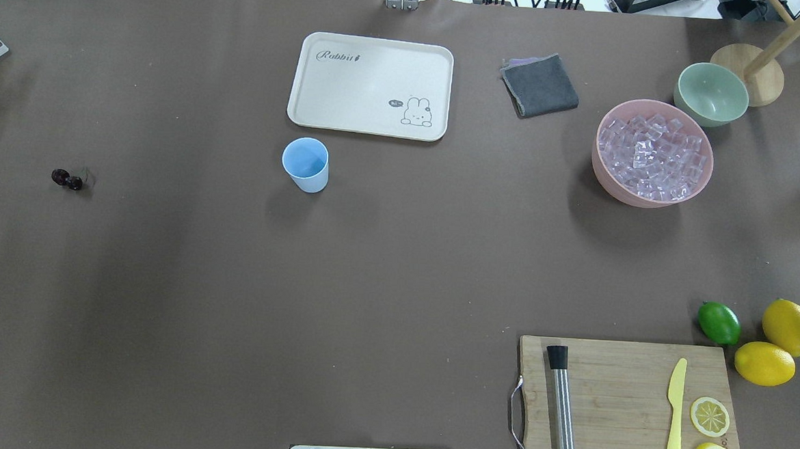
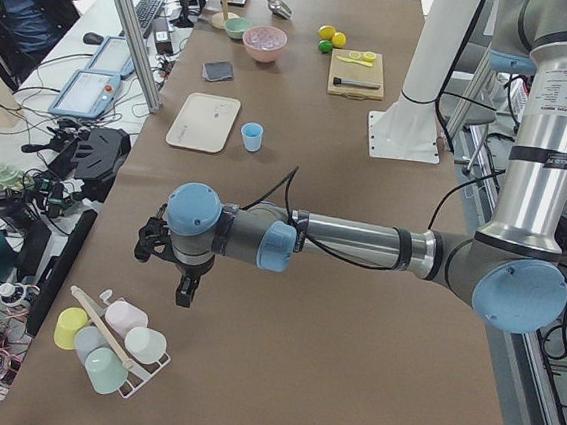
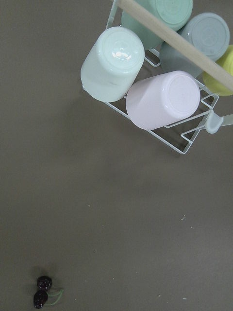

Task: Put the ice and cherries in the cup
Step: 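Move the right gripper over the pink bowl of ice cubes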

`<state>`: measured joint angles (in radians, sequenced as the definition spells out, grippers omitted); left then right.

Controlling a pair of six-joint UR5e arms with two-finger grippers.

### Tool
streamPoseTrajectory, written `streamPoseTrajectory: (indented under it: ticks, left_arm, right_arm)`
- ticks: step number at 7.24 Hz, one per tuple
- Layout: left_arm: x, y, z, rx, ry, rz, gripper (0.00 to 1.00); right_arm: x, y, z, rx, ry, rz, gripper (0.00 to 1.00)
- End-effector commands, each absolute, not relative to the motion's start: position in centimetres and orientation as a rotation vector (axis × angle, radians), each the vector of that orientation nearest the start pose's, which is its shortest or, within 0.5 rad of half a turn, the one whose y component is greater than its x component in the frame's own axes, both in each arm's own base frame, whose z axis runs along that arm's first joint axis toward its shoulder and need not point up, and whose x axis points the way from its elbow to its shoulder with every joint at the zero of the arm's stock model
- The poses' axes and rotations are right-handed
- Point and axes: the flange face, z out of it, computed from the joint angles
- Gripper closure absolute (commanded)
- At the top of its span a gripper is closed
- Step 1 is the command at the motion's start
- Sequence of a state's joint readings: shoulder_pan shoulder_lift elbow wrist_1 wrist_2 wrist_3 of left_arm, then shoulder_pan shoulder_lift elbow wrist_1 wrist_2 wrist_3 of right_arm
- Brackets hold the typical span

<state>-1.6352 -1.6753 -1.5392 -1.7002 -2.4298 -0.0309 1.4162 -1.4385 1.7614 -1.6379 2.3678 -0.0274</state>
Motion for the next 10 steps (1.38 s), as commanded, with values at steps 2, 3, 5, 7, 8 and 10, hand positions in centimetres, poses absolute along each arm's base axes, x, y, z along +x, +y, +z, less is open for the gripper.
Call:
streamPoseTrajectory:
  ticks: [2, 3, 5, 7, 8, 10]
  left_arm:
    - [-9.3, -54.1, 59.8, 0.204, 0.854, -0.012, 0.02]
    - [-9.3, -54.1, 59.9, 0.202, 0.854, -0.012, 0.02]
    - [-9.3, -54.3, 59.5, 0.208, 0.853, -0.010, 0.02]
    - [-9.3, -54.3, 59.4, 0.209, 0.853, -0.011, 0.02]
    - [-9.3, -54.3, 59.5, 0.210, 0.853, -0.010, 0.02]
    - [-9.3, -54.3, 59.4, 0.211, 0.853, -0.010, 0.02]
  right_arm:
    - [-18.1, -55.5, 43.1, 0.230, -0.785, -0.458, 0.01]
    - [-23.6, -55.2, 42.6, 0.274, -0.750, -0.463, 0.02]
    - [-27.8, -57.8, 44.3, 0.298, -0.730, -0.484, 0.07]
    - [-29.5, -58.0, 44.9, 0.314, -0.649, -0.485, 0.14]
    - [-30.3, -58.4, 44.2, 0.312, -0.638, -0.482, 0.19]
    - [-31.1, -58.1, 45.2, 0.306, -0.597, -0.460, 0.23]
